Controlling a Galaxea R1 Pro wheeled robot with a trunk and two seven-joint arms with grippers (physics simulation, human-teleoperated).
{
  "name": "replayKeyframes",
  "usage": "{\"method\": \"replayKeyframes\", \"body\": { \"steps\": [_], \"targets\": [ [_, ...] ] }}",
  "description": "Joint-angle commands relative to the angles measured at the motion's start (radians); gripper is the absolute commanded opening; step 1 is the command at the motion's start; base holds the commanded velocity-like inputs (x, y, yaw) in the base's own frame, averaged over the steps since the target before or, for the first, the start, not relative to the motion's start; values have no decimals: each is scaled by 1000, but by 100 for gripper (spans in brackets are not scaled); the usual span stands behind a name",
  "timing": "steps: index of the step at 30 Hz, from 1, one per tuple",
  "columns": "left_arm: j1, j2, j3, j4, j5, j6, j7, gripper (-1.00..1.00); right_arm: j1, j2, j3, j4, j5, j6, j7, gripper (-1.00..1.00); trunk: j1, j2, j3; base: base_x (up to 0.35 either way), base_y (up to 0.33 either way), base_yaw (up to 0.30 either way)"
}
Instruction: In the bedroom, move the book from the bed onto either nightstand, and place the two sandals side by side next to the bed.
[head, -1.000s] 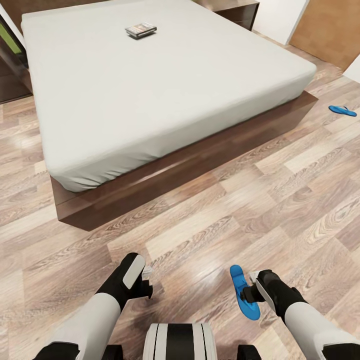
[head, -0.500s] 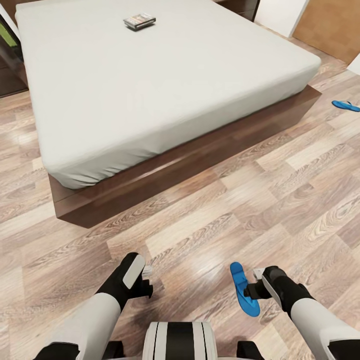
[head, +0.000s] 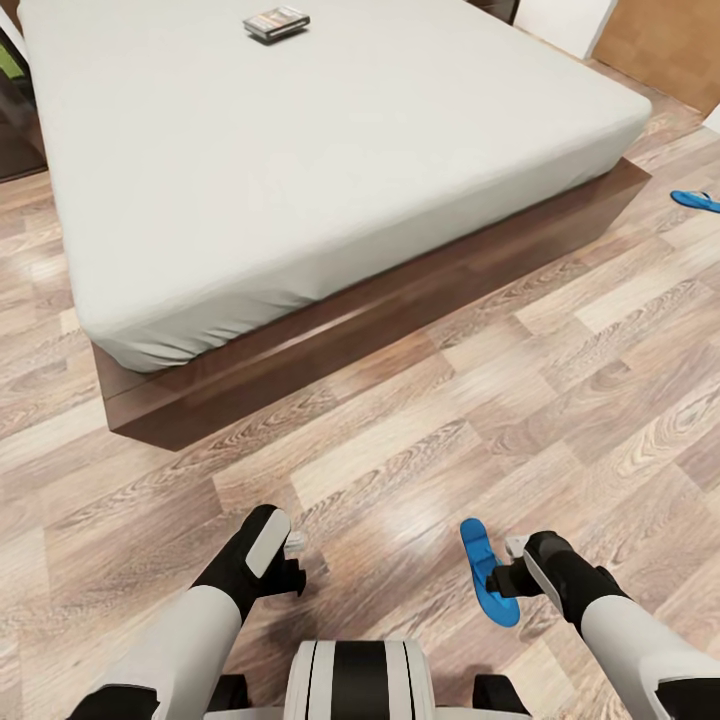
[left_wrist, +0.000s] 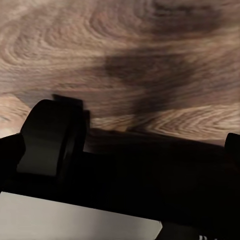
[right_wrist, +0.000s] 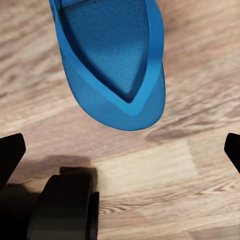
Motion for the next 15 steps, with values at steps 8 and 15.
{"method": "replayKeyframes", "body": {
  "steps": [8,15],
  "targets": [
    [0,0,-4,-3,9,2,9,100,0,-2,6,-2,-1,-10,5,100,0,0,-14,0,0,0],
    [0,0,-8,-21,9,2,10,100,0,0,8,-2,-2,-18,5,100,0,0,-25,0,0,0]
  ]
}}
